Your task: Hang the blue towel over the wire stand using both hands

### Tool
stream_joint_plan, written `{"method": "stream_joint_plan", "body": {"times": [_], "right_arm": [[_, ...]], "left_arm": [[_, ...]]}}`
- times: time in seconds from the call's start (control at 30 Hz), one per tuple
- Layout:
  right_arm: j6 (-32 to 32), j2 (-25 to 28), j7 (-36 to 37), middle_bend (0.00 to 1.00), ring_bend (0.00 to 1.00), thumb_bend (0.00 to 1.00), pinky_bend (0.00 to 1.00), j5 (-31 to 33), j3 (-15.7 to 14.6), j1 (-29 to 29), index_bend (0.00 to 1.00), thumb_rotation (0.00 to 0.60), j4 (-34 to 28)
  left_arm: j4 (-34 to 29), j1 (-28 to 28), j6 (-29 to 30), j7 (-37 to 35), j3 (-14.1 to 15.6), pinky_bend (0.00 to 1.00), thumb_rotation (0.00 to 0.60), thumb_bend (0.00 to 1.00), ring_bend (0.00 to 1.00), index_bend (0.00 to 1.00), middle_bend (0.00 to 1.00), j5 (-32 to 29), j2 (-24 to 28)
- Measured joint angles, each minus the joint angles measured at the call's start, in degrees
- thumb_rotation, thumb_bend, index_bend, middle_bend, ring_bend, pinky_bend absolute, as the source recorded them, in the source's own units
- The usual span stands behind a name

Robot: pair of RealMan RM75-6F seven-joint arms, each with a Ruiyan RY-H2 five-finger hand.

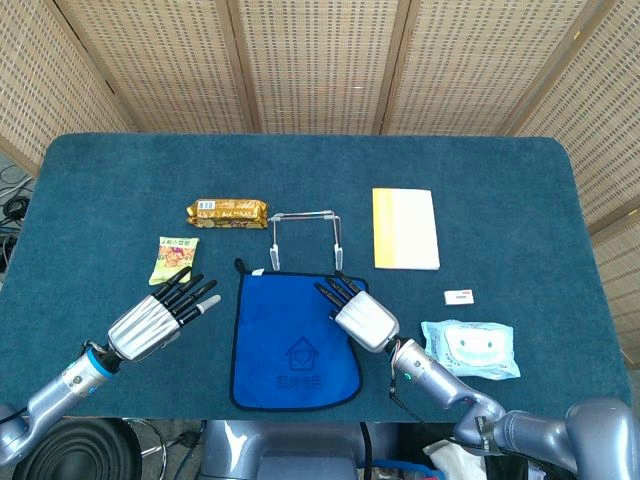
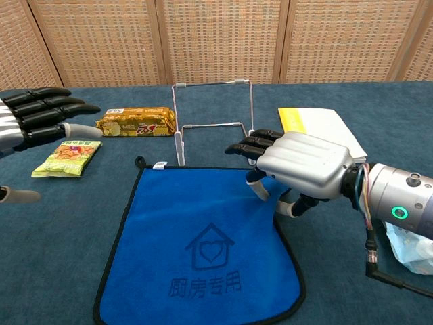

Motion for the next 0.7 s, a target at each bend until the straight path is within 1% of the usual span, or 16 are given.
{"method": "stream_joint_plan", "body": {"times": [0.07, 0.17, 0.3, 0.4, 0.7], "right_arm": [[0.03, 0.07, 0.14, 0.06, 0.00, 0.47, 0.03, -0.01, -0.01, 0.06, 0.68, 0.600, -0.19], [0.15, 0.14, 0.76, 0.06, 0.00, 0.48, 0.04, -0.14, -0.14, 0.12, 0.68, 0.600, -0.24], [0.33, 0.09, 1.35, 0.06, 0.00, 0.48, 0.05, -0.18, -0.25, 0.13, 0.68, 0.600, 0.01], [0.43, 0.04, 1.59, 0.06, 0.00, 0.48, 0.05, -0.11, -0.34, 0.05, 0.68, 0.600, 0.10], [0.49, 0.01, 1.57, 0.06, 0.00, 0.49, 0.05, 0.19, -0.60, -0.15, 0.68, 0.600, 0.27]], "left_arm": [[4.56, -1.29, 1.53, -2.38, 0.39, 0.00, 0.600, 0.00, 0.00, 0.15, 0.00, 0.97, -2.62], [12.28, -3.11, 4.69, -7.87, 1.19, 0.00, 0.600, 0.00, 0.00, 0.16, 0.00, 1.83, -8.03], [18.90, -4.53, 7.44, -13.16, 2.35, 0.00, 0.600, 0.00, 0.00, 0.16, 0.00, 1.90, -13.68], [22.19, -5.12, 7.95, -15.02, 3.33, 0.00, 0.600, 0.00, 0.00, 0.16, 0.00, 1.32, -16.45], [29.74, -5.64, 7.33, -18.61, 4.95, 0.00, 0.600, 0.00, 0.00, 0.18, 0.00, -1.65, -21.53]]}}
